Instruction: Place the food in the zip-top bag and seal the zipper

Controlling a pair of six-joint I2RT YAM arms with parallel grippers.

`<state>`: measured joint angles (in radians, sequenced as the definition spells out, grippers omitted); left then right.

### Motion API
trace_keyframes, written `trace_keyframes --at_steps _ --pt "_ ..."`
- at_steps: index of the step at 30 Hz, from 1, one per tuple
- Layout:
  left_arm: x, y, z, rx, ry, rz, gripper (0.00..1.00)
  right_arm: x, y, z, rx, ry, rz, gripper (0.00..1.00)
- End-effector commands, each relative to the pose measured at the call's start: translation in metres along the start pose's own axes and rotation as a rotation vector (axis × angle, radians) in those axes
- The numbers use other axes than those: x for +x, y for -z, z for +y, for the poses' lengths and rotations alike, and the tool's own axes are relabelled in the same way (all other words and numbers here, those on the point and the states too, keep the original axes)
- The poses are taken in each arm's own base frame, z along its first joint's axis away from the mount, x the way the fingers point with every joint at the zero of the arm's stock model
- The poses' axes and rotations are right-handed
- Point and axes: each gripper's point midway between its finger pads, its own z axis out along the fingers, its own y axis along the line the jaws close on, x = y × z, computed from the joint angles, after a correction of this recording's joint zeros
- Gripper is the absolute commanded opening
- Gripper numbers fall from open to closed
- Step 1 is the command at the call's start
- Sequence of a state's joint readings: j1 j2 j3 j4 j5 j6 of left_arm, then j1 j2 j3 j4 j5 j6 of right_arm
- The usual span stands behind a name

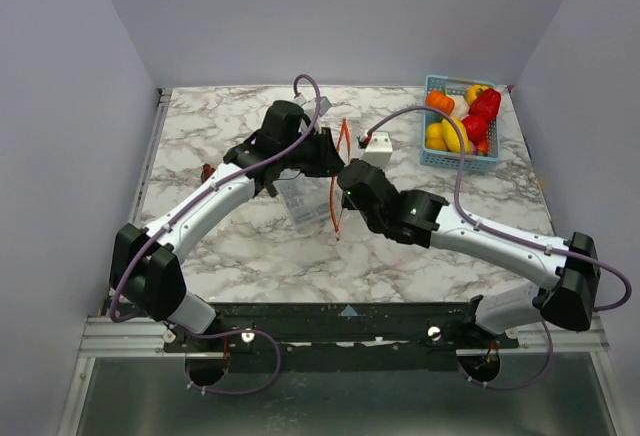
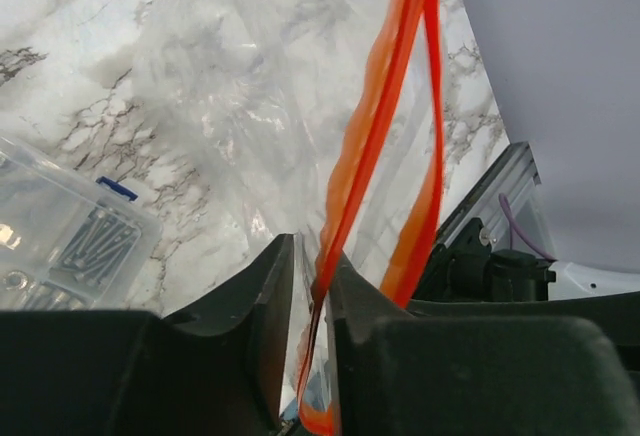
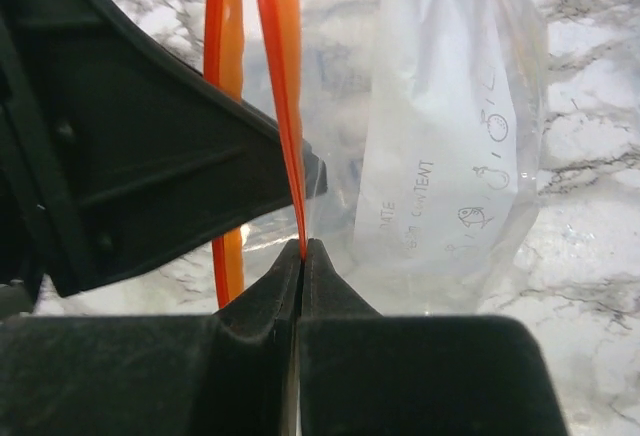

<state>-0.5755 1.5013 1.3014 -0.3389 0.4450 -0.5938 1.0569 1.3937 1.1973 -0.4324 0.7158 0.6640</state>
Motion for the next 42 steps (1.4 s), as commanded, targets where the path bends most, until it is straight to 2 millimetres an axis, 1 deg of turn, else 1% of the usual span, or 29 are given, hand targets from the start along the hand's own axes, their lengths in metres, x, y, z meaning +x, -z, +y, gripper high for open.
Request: trace_keyframes --at_steps 1,4,6,7,9,12,15,21,26,27,28,29,31,32,33,34,38,39,42 --pt "-0.014 0.015 -0.007 -0.005 -0.046 -0.063 0.25 -0.036 0.009 0.012 -0.055 -0.107 -0.064 0.01" --pt "-0.014 0.018 -0.013 0.018 -0.057 -0.069 0.31 -0.039 0.008 0.012 -0.072 -0.147 -0.051 0.01" --pt "-0.015 0.02 -0.014 0.017 -0.07 -0.081 0.32 -0.039 0.007 0.014 -0.08 -0.15 -0.044 0.01" --pt "-0.016 0.021 -0.014 0.012 -0.074 -0.086 0.29 -0.04 0.007 0.013 -0.077 -0.148 -0.042 0.01" --pt "-0.018 0.023 -0.013 0.0 -0.084 -0.09 0.22 -0.04 0.005 0.009 -0.059 -0.15 -0.042 0.01" --pt "-0.02 0.026 -0.014 -0.001 -0.09 -0.094 0.21 -0.044 0.001 -0.001 -0.038 -0.167 -0.042 0.01" --pt "-0.02 0.027 -0.015 0.003 -0.095 -0.099 0.27 -0.049 0.002 -0.004 -0.051 -0.189 -0.038 0.01" --pt "-0.014 0.021 -0.021 0.038 -0.096 -0.066 0.28 -0.053 0.009 0.0 -0.093 -0.213 -0.031 0.01" --pt "-0.013 0.021 -0.023 0.04 -0.105 -0.068 0.29 -0.061 0.015 -0.001 -0.097 -0.209 -0.039 0.01" --pt "-0.013 0.022 -0.024 0.042 -0.106 -0.069 0.27 -0.061 0.016 0.0 -0.102 -0.208 -0.035 0.01" --pt "-0.013 0.022 -0.024 0.042 -0.105 -0.066 0.23 -0.06 0.016 0.001 -0.109 -0.205 -0.029 0.01" --pt "-0.013 0.023 -0.024 0.036 -0.108 -0.067 0.16 -0.059 0.017 0.001 -0.112 -0.202 -0.025 0.01" --pt "-0.015 0.026 -0.024 0.017 -0.126 -0.082 0.05 -0.058 0.019 -0.001 -0.104 -0.185 -0.014 0.01" --pt "-0.016 0.027 -0.023 0.002 -0.133 -0.091 0.01 -0.055 0.019 -0.006 -0.084 -0.166 -0.002 0.01" --pt "-0.017 0.028 -0.023 -0.009 -0.138 -0.097 0.0 -0.054 0.02 -0.011 -0.059 -0.142 0.007 0.01" --pt "-0.018 0.03 -0.021 -0.023 -0.138 -0.103 0.0 -0.052 0.021 -0.017 -0.029 -0.114 0.017 0.01" --pt "-0.021 0.034 -0.021 -0.058 -0.128 -0.112 0.0 -0.046 0.026 -0.052 0.113 -0.019 0.028 0.01" --pt "-0.02 0.035 -0.022 -0.062 -0.126 -0.106 0.0 -0.044 0.028 -0.058 0.131 0.004 0.034 0.01" --pt "-0.012 0.033 -0.032 -0.066 -0.147 -0.062 0.0 -0.04 0.034 -0.066 0.143 0.044 0.061 0.01"
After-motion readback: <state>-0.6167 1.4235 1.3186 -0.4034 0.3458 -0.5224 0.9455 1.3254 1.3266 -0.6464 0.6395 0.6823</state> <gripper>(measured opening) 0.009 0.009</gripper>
